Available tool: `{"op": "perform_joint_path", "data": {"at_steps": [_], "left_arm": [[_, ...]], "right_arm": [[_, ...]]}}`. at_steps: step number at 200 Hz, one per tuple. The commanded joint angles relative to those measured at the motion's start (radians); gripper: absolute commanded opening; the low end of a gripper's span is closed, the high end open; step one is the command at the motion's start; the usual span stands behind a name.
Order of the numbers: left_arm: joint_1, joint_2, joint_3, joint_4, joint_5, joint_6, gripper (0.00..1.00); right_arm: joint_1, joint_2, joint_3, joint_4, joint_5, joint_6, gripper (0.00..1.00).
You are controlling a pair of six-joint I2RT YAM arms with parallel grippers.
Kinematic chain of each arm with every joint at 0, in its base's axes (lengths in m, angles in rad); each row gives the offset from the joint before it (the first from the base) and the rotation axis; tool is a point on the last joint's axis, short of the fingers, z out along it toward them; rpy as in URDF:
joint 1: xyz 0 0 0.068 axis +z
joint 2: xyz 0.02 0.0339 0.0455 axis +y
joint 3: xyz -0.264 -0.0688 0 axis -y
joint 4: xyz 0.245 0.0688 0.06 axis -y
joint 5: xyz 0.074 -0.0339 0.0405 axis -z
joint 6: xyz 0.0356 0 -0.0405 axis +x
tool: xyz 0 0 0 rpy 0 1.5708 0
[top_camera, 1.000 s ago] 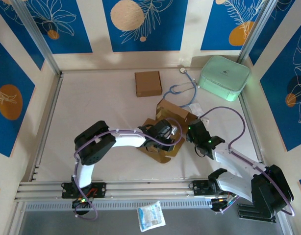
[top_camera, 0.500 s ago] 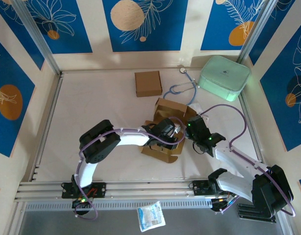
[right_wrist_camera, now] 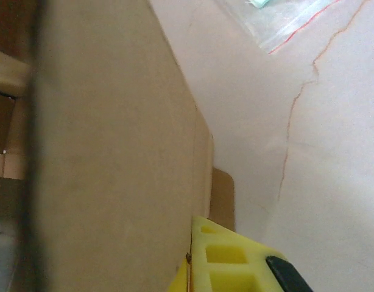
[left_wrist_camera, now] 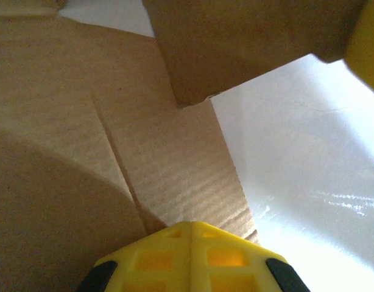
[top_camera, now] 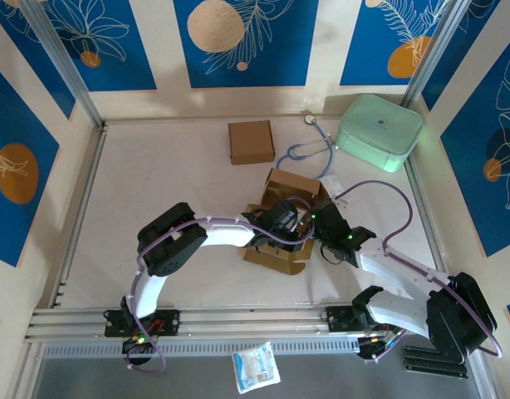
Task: Fold the paper box
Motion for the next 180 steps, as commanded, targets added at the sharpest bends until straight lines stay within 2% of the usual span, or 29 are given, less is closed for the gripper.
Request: {"op": "perform_joint_path", "data": {"at_steps": [1,17,64,113,138,155,166,180], "left_arm": [[0.007,-0.003,-0.007,0.020,0.006,-0.015,0.00],[0.008,-0.026,-0.017,0.026,-0.001,-0.011,0.00],[0.009,-0.127,-0.084,0.046,-0.054,-0.015,0.21],[0.012,-0.319,-0.194,0.037,-0.202,-0.035,0.25],[0.020,-0.485,-0.221,-0.034,-0.353,-0.059,0.25],[0.039,-0.554,-0.173,-0.132,-0.440,-0.047,0.27],[0.068,-0.561,-0.116,-0.198,-0.444,-0.027,0.28],[0.131,-0.547,-0.052,-0.249,-0.387,-0.029,0.30]], "right_arm": [[0.021,0.028,-0.022,-0.015,0.033,0.036,0.08],[0.021,0.041,-0.032,-0.016,0.041,0.029,0.08],[0.021,0.027,-0.036,-0.029,0.057,0.023,0.07],[0.019,0.031,-0.030,-0.024,0.061,0.013,0.07],[0.019,0.035,-0.026,-0.024,0.060,0.007,0.07],[0.020,0.037,-0.024,-0.024,0.061,0.007,0.07],[0.019,0.038,-0.022,-0.024,0.061,0.006,0.07],[0.022,0.038,-0.021,-0.024,0.060,0.007,0.07]]}}
